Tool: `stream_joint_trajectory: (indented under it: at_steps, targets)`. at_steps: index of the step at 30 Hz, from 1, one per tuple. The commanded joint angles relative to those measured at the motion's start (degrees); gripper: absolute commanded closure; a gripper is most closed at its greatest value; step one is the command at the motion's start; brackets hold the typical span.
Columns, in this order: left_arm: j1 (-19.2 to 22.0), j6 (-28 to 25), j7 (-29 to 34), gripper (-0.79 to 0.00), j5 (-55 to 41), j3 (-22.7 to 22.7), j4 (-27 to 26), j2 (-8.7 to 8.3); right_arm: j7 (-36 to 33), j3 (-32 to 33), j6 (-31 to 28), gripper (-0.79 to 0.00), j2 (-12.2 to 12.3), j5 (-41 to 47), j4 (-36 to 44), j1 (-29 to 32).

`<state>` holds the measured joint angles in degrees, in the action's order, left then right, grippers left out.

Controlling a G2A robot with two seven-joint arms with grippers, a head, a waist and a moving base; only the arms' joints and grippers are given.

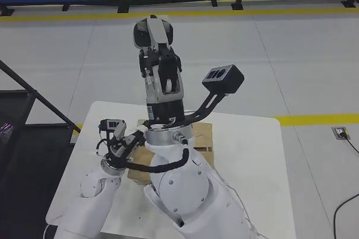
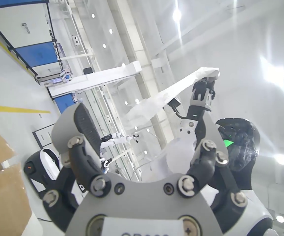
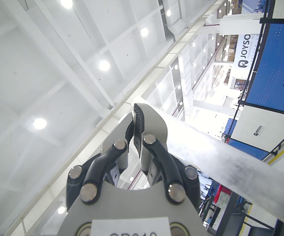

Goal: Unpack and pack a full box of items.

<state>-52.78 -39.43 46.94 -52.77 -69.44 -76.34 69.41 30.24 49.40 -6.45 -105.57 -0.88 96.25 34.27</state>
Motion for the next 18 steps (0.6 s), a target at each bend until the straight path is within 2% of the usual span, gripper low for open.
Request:
stream_joint_trajectory:
  at_steps: [1, 4, 9, 11, 13, 18]
  targets:
    - [0.61, -1.73, -0.32, -0.785, 1.69, 1.00, 0.77, 0.36, 0.18, -0.01, 0.26, 0.000, -0.30, -0.15, -0.14, -0.13]
    - [1.24, -3.00, -1.38, -0.785, 2.65, 2.93, 1.18, 1.10, 0.40, -0.04, 0.70, 0.000, -0.91, -0.13, -0.30, -0.28]
    - [2.04, -4.50, -1.65, -0.785, 1.09, 3.67, 1.81, 1.89, 0.29, 0.09, 1.09, 0.000, -1.72, -0.30, -0.57, -0.21]
    - [2.37, -6.12, -2.64, -0.785, 2.53, 3.54, 2.17, 2.11, 0.07, 0.22, 1.27, 0.000, -2.00, -0.40, -0.62, -0.07]
    - [2.91, -8.57, -4.02, -0.785, 7.93, 3.37, 2.76, 2.21, -0.11, 0.33, 1.33, 0.000, -2.28, -0.39, -0.67, 0.08]
    - [3.18, -6.92, -7.92, -0.785, 8.49, 4.33, 1.67, 2.93, -0.76, 0.39, 1.49, 0.000, -3.02, -0.37, -0.89, 0.26]
